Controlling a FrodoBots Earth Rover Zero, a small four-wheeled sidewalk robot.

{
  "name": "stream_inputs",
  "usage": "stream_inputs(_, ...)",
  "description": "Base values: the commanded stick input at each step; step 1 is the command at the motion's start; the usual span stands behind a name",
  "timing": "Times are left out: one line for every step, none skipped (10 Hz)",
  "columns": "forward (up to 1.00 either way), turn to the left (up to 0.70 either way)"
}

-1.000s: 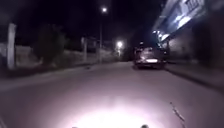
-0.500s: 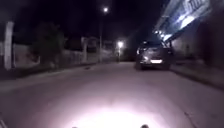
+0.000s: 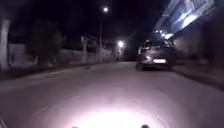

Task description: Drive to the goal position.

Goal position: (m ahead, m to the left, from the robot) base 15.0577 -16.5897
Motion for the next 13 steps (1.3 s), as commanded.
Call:
stream_inputs(0.7,0.0)
stream_inputs(0.7,-0.27)
stream_inputs(0.7,-0.3)
stream_inputs(0.7,-0.23)
stream_inputs(0.7,-0.12)
stream_inputs(0.7,-0.01)
stream_inputs(0.7,0.0)
stream_inputs(0.7,0.0)
stream_inputs(0.7,0.0)
stream_inputs(0.7,0.0)
stream_inputs(0.7,0.0)
stream_inputs(0.7,-0.14)
stream_inputs(0.7,-0.29)
